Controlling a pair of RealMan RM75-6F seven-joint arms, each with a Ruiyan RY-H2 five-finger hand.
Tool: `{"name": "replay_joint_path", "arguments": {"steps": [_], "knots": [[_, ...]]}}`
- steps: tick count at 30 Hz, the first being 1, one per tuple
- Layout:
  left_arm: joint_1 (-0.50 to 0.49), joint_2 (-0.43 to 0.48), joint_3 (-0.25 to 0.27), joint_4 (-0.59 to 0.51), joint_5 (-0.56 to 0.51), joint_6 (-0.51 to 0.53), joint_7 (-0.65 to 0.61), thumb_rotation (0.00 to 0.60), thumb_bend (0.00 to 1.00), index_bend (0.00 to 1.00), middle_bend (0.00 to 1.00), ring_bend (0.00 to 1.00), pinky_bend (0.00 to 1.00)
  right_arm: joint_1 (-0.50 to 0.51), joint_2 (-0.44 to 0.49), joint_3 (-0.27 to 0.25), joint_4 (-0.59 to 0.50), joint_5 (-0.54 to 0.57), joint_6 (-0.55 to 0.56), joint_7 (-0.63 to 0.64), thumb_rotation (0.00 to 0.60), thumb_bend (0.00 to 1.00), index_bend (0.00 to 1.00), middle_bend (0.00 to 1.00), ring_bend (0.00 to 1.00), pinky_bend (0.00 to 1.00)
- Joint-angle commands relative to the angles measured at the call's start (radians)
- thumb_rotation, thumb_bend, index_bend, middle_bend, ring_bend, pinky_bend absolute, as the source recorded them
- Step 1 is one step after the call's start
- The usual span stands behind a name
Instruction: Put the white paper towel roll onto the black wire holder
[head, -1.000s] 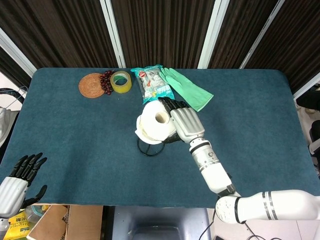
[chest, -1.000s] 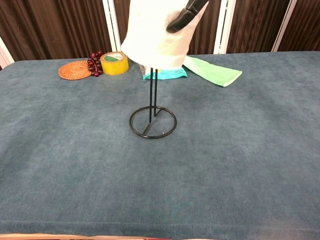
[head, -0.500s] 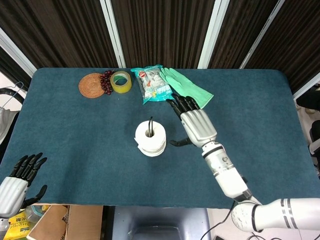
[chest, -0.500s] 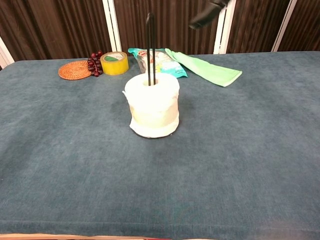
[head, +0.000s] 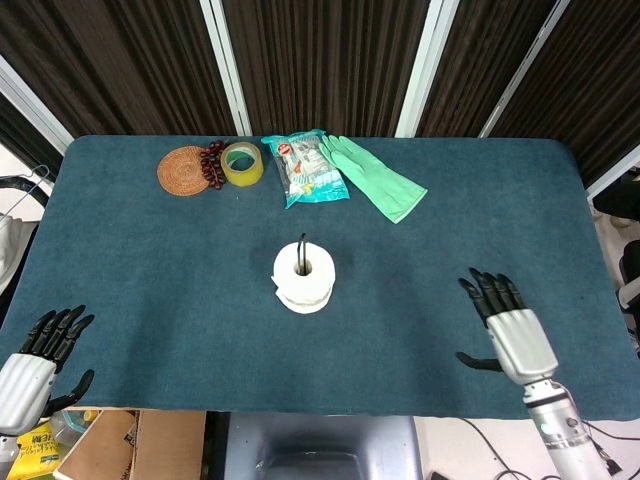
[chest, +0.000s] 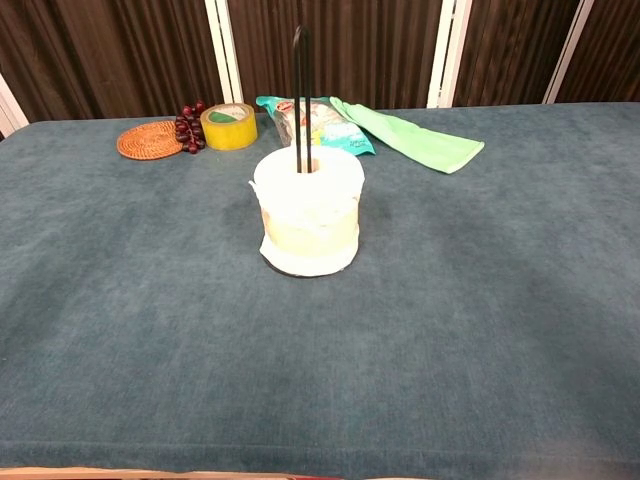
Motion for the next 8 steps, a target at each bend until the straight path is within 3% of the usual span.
{"name": "replay_joint_path", "arguments": {"steps": [1, 3, 8], "knots": [[0.0, 0.0, 0.0, 0.0, 0.0, 0.0, 0.0, 0.6, 0.43, 0.0, 0.0, 0.0, 0.06, -0.161, -0.064, -0.059, 0.2, -0.039, 0.095, 0.141, 0.6, 0.14, 0.0, 0.0, 0.0, 0.0], [0.0, 0.0, 0.0, 0.0, 0.0, 0.0, 0.0, 0.6, 0.43, 0.0, 0.0, 0.0, 0.06, -0.177, -0.076, -0.024, 0.228, -0.054, 0.135, 0.154, 0.6, 0.14, 0.0, 0.0, 0.0, 0.0], [0.0, 0.0, 0.0, 0.0, 0.0, 0.0, 0.0, 0.6, 0.42, 0.0, 0.0, 0.0, 0.06, -0.198, -0.07, -0.011, 0.233, -0.08, 0.123, 0.162, 0.6, 0.14, 0.0, 0.0, 0.0, 0.0]]}}
